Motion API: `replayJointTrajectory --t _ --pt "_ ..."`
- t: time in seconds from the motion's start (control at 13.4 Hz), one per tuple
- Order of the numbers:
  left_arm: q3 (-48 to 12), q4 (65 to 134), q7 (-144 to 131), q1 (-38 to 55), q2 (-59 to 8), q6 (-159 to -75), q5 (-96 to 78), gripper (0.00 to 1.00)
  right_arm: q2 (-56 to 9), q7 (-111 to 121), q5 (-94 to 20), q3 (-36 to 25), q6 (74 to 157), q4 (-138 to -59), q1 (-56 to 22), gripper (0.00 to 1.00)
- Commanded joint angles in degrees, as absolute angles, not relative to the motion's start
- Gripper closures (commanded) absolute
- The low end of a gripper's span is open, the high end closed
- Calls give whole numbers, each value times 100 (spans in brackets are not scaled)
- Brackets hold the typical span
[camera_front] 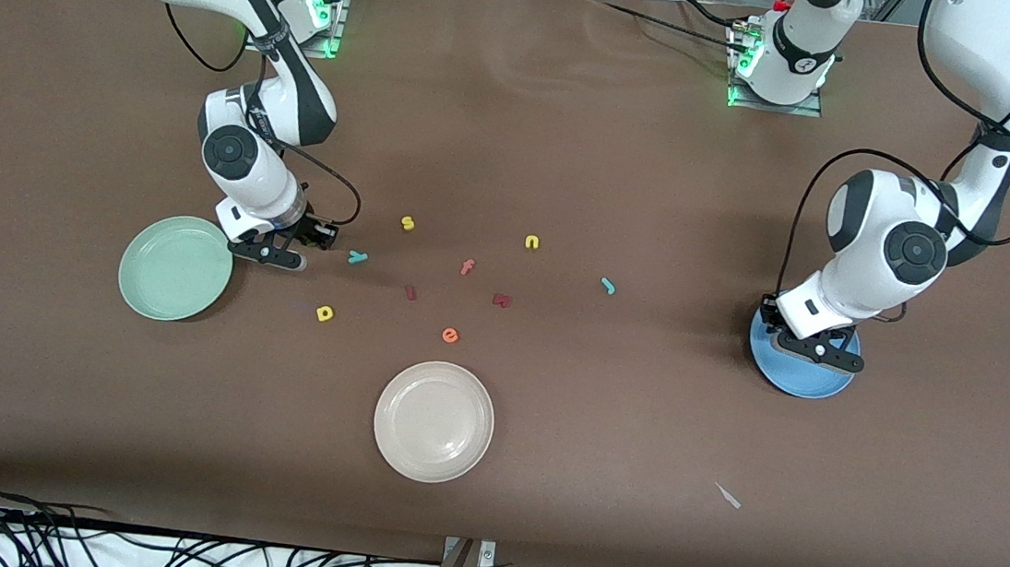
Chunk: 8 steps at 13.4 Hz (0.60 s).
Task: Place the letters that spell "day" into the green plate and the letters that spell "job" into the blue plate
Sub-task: 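Carry the blue o to the blue plate while the right carries b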
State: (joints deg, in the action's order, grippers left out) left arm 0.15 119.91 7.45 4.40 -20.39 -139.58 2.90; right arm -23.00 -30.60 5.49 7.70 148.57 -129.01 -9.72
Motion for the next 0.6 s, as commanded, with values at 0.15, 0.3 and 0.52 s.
replayJointTrajectory --t 0.15,0.3,0.52 --pt "184 12059 940 299 -2355 -14439 527 85 -2320 -2936 598 756 13949 -12261 -958 76" --pt "272 12050 1369 264 -2504 -14694 519 85 -2312 -2595 589 677 13695 -12069 -941 76" --pt "308 12050 1415 237 -2505 -14775 519 75 -2303 -1761 598 265 13334 -11822 -940 76"
